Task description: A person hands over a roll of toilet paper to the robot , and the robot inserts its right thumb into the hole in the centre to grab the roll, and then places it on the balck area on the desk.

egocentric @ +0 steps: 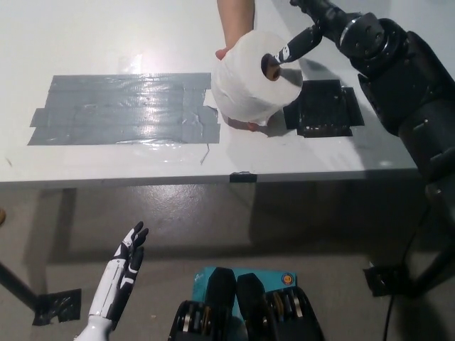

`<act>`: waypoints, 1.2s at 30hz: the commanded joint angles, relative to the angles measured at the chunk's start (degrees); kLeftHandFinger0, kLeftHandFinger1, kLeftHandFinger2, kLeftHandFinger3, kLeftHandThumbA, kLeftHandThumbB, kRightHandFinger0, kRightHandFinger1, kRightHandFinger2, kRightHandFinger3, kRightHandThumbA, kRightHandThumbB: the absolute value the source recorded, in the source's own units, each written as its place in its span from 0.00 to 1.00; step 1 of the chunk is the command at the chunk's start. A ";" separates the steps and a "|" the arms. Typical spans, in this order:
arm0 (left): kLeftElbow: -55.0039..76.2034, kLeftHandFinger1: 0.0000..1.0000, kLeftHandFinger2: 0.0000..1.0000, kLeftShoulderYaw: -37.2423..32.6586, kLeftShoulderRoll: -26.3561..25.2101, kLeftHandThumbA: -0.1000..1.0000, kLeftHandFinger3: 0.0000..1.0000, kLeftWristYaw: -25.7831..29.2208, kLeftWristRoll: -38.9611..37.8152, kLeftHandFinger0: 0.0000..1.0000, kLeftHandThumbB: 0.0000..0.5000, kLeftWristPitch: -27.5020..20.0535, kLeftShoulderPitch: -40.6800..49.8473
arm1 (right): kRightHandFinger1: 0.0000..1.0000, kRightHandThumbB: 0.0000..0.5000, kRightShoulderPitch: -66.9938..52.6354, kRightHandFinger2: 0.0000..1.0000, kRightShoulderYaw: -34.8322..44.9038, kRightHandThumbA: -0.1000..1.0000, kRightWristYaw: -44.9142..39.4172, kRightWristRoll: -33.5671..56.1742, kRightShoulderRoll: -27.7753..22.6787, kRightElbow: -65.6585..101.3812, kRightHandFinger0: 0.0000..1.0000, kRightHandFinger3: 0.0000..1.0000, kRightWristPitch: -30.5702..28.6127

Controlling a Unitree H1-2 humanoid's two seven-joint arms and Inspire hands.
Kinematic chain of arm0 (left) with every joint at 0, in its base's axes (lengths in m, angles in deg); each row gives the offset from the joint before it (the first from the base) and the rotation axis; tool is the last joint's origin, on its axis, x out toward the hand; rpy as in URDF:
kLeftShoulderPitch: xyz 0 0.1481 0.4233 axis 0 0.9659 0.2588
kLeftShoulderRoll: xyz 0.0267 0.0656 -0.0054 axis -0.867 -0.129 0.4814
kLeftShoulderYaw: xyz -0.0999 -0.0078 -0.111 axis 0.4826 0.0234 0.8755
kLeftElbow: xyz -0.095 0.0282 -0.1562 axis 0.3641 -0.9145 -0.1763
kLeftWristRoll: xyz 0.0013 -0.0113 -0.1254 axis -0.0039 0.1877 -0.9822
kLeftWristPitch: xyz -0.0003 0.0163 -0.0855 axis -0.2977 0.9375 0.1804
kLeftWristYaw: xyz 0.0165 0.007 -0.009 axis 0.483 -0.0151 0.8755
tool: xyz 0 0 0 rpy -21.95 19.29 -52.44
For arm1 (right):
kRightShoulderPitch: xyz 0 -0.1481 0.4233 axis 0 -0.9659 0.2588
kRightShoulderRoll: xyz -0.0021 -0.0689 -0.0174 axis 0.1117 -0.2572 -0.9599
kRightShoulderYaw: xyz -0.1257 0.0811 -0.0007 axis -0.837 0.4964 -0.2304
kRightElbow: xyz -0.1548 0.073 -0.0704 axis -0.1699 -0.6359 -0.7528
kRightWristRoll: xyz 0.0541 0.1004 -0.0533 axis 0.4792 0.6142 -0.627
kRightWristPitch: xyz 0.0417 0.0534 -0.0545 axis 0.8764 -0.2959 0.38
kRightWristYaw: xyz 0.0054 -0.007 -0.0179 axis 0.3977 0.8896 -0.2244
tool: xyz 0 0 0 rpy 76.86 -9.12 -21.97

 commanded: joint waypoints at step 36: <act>2.72 1.00 1.00 -0.79 -0.40 1.00 1.00 1.08 1.28 1.00 0.33 -1.32 -0.57 | 1.00 0.71 5.11 1.00 -1.18 1.00 4.81 -2.34 3.10 -6.70 1.00 1.00 -3.51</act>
